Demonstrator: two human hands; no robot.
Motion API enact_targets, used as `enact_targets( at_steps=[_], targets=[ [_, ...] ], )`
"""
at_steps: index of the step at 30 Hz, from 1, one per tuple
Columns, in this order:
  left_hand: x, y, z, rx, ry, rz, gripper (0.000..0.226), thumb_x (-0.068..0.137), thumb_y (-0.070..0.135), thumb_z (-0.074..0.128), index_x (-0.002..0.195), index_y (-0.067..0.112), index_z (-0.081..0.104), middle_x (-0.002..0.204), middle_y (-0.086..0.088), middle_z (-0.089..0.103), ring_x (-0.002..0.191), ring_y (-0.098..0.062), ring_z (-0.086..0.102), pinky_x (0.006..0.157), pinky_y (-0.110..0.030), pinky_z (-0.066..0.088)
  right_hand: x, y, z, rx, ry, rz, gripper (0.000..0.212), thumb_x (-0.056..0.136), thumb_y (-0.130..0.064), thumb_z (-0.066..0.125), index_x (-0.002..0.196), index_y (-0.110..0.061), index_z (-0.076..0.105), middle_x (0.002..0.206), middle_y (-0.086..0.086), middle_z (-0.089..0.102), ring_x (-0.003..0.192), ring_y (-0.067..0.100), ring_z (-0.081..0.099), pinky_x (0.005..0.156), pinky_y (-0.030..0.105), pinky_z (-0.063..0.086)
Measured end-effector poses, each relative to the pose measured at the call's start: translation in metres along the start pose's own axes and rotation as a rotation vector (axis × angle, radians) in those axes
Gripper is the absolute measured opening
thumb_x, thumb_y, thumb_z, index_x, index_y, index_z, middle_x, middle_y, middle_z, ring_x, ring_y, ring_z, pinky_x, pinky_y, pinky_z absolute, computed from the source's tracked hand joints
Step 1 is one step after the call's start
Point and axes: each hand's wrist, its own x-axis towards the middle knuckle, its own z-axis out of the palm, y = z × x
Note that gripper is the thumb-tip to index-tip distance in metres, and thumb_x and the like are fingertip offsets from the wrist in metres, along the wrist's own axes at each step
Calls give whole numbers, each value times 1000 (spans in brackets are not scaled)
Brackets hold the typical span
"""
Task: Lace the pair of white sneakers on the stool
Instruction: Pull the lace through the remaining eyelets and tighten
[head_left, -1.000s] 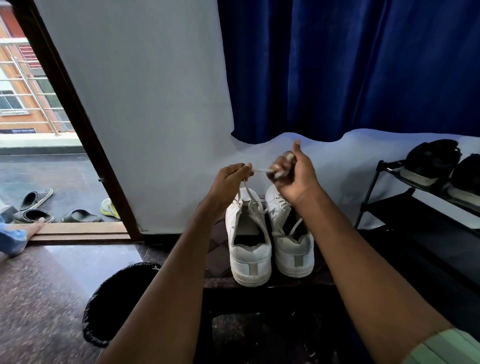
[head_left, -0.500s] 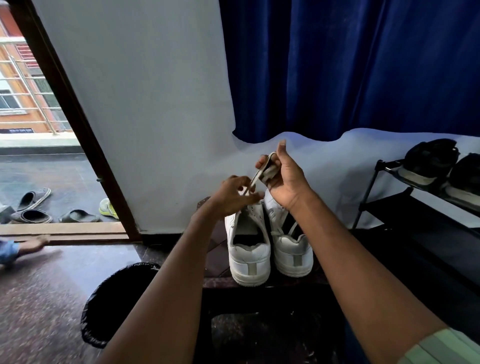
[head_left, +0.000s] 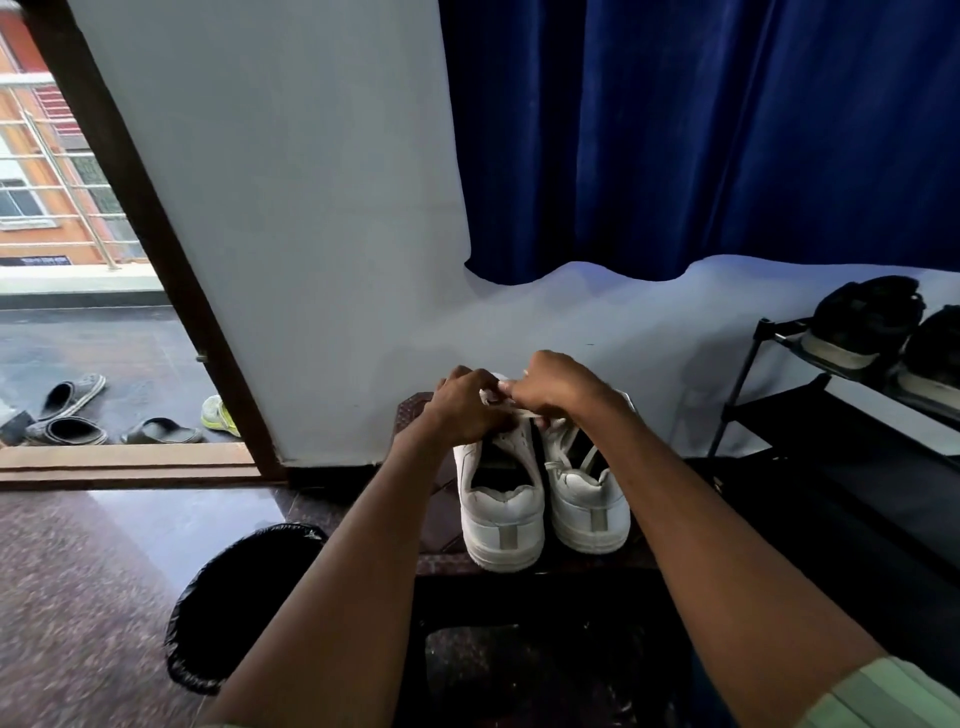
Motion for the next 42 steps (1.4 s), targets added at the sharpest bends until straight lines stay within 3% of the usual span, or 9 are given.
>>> enact_targets(
  at_steps=[2,5,9,14,21,27,31,36,42],
  targets=[
    [2,-2,2,23,1,-21,65,80,40,83,137,20,58,139,-11,52,134,-30,46,111,-39,39,-5,-6,-3,239,-68,-61,36,102,-41,60,91,-7,65,73,9,65,56,17,62,48,25,40],
    [1,-1,5,80,-17,-33,76,80,46,81,146,24,51,147,-10,45,140,-32,38,114,-40,34,-7,-13,-7,595,-35,-210,32,105,-37,59,111,-6,64,81,7,61,55,10,56,43,22,36],
    [1,-1,8,71,-11,-37,72,79,47,81,143,27,54,145,-9,46,138,-32,36,113,-43,35,-6,-21,1,713,17,-360,29,104,-34,61,122,-11,66,94,-2,69,77,7,67,69,26,55],
    [0,0,8,38,18,-44,67,81,42,82,141,28,56,143,-9,46,136,-31,37,113,-39,32,-6,-18,9,895,22,-417,22,108,-21,56,113,-3,67,54,-17,53,45,-1,45,46,11,38],
    [0,-3,7,-44,28,-80,70,78,40,85,141,25,57,143,-8,45,136,-30,38,114,-41,36,-10,-19,9,933,57,-439,23,109,-18,53,107,0,66,52,-20,53,45,-1,47,47,11,40],
    [2,-2,2,-17,18,-15,64,77,44,84,134,24,61,136,-7,54,130,-27,47,110,-36,40,4,-8,-5,549,286,-455,33,101,-48,61,92,-20,74,59,-21,61,57,5,58,70,45,62],
    [4,11,-13,-178,65,124,50,79,35,86,123,20,69,117,4,68,104,-14,61,87,-27,47,10,4,-13,376,480,-453,35,101,-52,60,84,-25,73,67,-12,67,60,8,64,68,38,59],
    [4,17,-14,-114,224,262,13,83,35,81,78,27,72,60,17,59,53,0,51,57,-22,40,14,14,-13,582,493,-388,34,103,-43,60,88,-16,73,64,-3,68,58,10,68,62,30,59],
    [3,18,-14,-178,214,299,13,87,39,79,87,26,80,68,17,71,64,0,66,61,-25,51,22,36,-15,587,572,-192,34,105,-39,57,90,-14,73,75,2,73,62,4,64,67,30,51]
  ],
)
